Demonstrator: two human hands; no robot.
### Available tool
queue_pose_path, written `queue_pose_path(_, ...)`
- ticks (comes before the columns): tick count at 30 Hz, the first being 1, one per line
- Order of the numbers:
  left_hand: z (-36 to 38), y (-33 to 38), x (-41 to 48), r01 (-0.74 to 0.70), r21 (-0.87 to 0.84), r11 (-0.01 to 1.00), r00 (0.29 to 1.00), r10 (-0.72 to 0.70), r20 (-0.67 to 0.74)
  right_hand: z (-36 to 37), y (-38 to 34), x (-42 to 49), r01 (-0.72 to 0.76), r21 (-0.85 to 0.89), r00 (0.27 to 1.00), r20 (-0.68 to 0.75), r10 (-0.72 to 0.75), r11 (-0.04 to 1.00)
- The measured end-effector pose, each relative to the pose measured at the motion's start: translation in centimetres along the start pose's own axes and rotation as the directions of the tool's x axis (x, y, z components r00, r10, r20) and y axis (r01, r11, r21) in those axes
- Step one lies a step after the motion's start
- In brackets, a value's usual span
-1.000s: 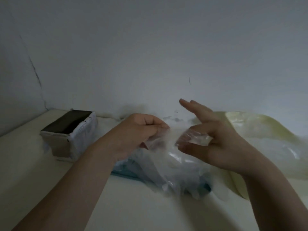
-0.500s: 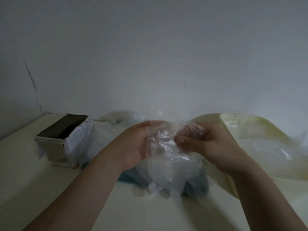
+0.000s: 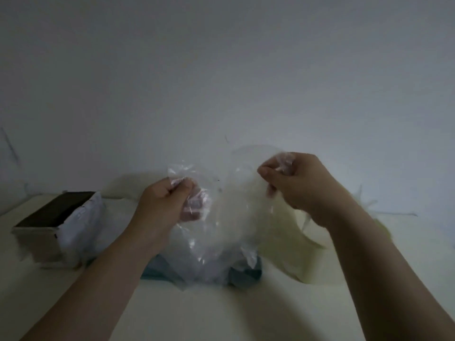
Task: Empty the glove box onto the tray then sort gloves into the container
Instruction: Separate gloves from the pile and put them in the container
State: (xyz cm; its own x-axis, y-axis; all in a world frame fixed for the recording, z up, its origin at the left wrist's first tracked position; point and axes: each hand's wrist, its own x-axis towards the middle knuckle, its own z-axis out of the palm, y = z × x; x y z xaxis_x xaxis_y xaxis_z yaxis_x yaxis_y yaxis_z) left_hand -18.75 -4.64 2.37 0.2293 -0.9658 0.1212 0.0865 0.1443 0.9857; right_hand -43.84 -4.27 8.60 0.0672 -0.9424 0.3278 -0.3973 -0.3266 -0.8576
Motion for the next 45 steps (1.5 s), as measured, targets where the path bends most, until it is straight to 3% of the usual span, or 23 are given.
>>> queue_pose_path(3,1.6,0.9,-0.4,-0.082,0.135,0.988,0.996,0.078,0.033,-5.0,0.2,0.9,-0.032,-0.209,0.995,0.081,0.050,0.977)
queue_pose_path(7,3.7,2.7,-1.1,-0.188,0.224,0.956,0.978,0.161,0.132,-9.0,2.7,2.9,-0.069,-0.447,0.992,0.065,0.109,0.892)
queue_pose_path(12,5.9,6.5,-3.1,-0.215,0.114,0.970,0.941,0.175,0.290,-8.5,6.8,5.8,-0.059,-0.543,0.987,0.096,0.132,0.837)
queue_pose_path(17,11.1,9.2,-2.0,-0.044,-0.059,0.997,0.855,0.068,0.515,-7.6,10.2,7.4,-0.020,-0.715,0.980,0.124,0.155,0.699)
queue_pose_path(20,14.9,8.1,0.1,0.079,-0.052,0.996,0.821,-0.035,0.570,-9.0,10.0,7.4,-0.087,-0.624,0.992,0.013,0.122,0.777)
queue_pose_path(23,18.2,5.2,2.5,0.151,0.088,0.985,0.835,-0.174,0.521,-11.4,8.3,6.5,-0.182,-0.428,0.974,-0.200,0.104,0.885)
queue_pose_path(25,19.8,3.3,3.8,0.112,0.260,0.959,0.868,-0.221,0.444,-12.9,7.1,5.5,-0.207,-0.422,0.949,-0.305,0.076,0.883)
queue_pose_path(27,21.0,2.2,4.4,0.031,0.415,0.909,0.898,-0.208,0.388,-13.5,5.6,4.0,-0.172,-0.456,0.947,-0.321,0.019,0.873)
queue_pose_path(29,22.1,1.6,4.4,-0.037,0.522,0.852,0.916,-0.179,0.358,-13.0,4.0,2.2,-0.119,-0.483,0.979,-0.205,0.019,0.867)
queue_pose_path(31,22.8,1.2,4.3,-0.048,0.559,0.828,0.920,-0.181,0.347,-11.2,2.6,0.6,-0.109,-0.536,0.992,-0.002,0.128,0.837)
queue_pose_path(34,22.8,0.6,4.5,-0.044,0.508,0.861,0.919,-0.164,0.358,-7.8,2.7,-0.2,-0.079,-0.657,0.925,0.231,0.300,0.749)
queue_pose_path(39,19.1,1.1,4.6,-0.194,0.486,0.852,0.966,0.079,0.248,-4.2,6.2,2.0,-0.028,-0.778,0.836,0.326,0.441,0.628)
queue_pose_path(43,14.2,0.9,3.3,-0.255,0.504,0.825,0.951,0.120,0.285,-3.2,7.6,2.2,0.070,-0.850,0.739,0.396,0.546,0.523)
queue_pose_path(45,11.5,0.1,3.1,-0.303,0.605,0.736,0.937,0.114,0.331,-2.9,8.2,1.9,0.152,-0.892,0.709,0.399,0.581,0.426)
